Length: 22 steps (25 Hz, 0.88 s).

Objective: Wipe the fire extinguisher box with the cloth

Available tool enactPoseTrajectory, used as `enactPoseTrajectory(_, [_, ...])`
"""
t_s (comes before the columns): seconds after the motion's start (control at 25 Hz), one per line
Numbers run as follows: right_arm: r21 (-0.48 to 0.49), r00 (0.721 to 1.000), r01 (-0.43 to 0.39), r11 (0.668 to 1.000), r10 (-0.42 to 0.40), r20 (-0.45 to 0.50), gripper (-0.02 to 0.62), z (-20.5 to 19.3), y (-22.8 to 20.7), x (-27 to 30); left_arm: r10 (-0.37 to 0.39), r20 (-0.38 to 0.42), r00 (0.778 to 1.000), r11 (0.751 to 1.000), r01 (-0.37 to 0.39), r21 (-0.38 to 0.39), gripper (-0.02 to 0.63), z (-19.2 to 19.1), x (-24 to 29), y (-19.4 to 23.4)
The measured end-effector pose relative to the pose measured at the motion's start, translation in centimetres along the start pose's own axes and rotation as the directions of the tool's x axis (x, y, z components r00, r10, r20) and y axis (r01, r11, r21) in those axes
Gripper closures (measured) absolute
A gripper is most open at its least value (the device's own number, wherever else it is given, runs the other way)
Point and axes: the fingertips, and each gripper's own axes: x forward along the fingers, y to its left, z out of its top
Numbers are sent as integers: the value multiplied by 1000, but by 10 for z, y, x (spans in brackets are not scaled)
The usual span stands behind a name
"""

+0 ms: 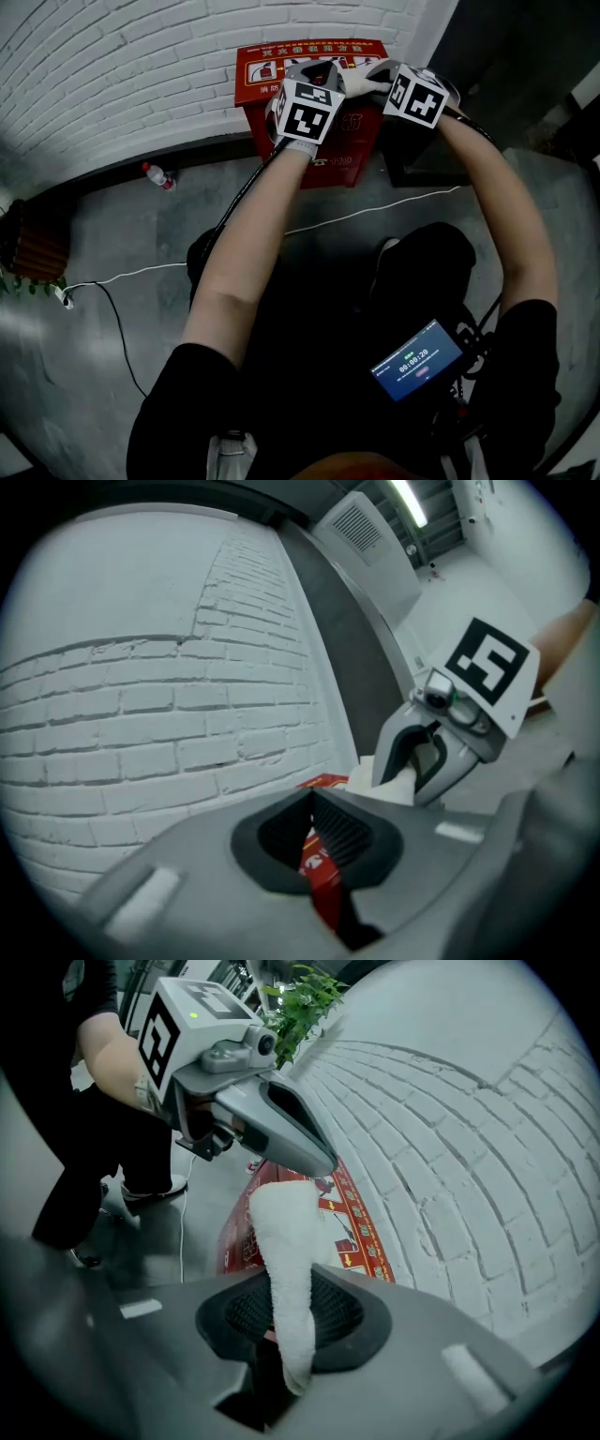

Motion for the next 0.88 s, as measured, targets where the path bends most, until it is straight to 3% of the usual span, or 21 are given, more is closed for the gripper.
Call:
enactPoseTrajectory(0.44, [-30, 1000, -15, 999, 15, -10, 509, 7, 22, -11, 38, 27, 999, 999, -37, -22, 606, 9, -19, 25])
enactPoseTrajectory(0.76, [-5, 993, 109, 994, -109, 48, 509, 33, -34, -20, 70, 54, 996, 998, -70, -2, 606, 21, -24, 59])
enactPoseTrajectory(0.88, [-4, 990, 131, 991, -130, 61, 509, 48, -57, -13, 88, 58, 994, 995, -85, -43, 606, 21, -20, 76])
